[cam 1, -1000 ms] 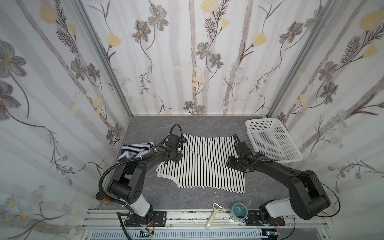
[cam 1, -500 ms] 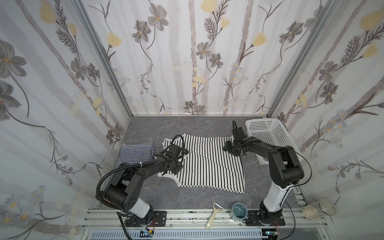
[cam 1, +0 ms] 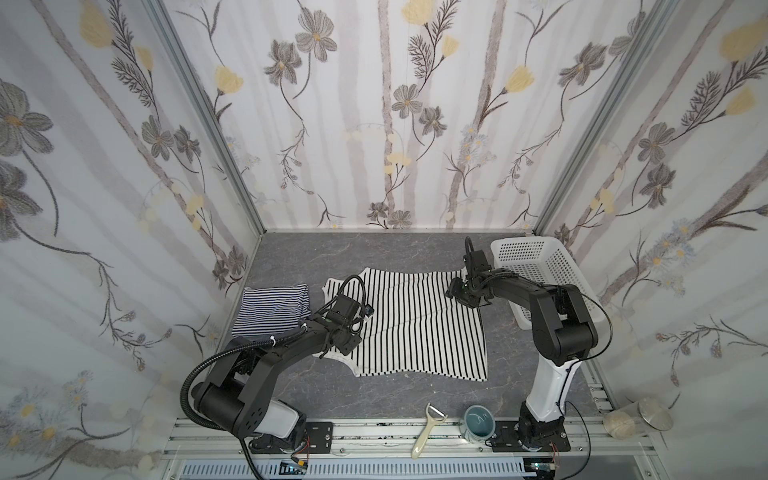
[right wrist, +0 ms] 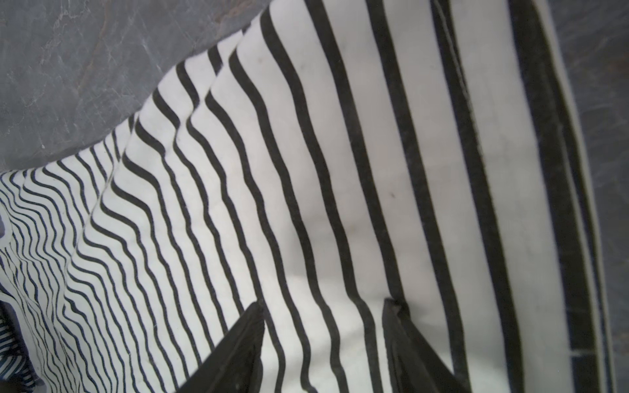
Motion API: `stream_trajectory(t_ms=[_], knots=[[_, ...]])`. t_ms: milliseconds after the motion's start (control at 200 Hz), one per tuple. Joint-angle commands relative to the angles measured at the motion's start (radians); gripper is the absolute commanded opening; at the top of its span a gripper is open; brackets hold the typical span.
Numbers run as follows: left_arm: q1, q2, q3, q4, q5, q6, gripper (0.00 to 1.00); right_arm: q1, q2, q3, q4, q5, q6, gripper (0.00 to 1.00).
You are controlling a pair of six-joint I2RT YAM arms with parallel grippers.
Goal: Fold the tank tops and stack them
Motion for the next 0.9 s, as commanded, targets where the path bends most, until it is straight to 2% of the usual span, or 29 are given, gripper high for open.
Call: stream_trajectory(t_ms=[0, 245, 470, 615, 814, 894], knots=[[0.001, -0.003, 0.019, -0.080, -0.017, -0.007, 0.51, 0.009, -0.008, -0.011, -0.033, -0.007, -0.013, 0.58], [-0.004, -0.034, 0.114, -0.083, 0.020, -0.083, 0.53, 0.047, -0.288, -0.182, -0.051, 0.003, -0.025, 0.61], [-0.051, -0.121, 0.097, -0.102, 0.113, -0.038, 0.54, 0.057, -0.645, -0.482, -0.156, 0.047, 0.011, 0.60], [-0.068, -0.124, 0.091, -0.110, 0.127, -0.038, 0.53, 0.070, -0.845, -0.626, -0.239, 0.064, 0.066, 0.57], [-0.077, -0.121, 0.092, -0.116, 0.137, -0.036, 0.51, 0.071, -1.012, -0.743, -0.352, 0.115, 0.138, 0.52], [-0.077, -0.119, 0.097, -0.118, 0.138, -0.038, 0.51, 0.073, -1.049, -0.777, -0.368, 0.103, 0.158, 0.50]])
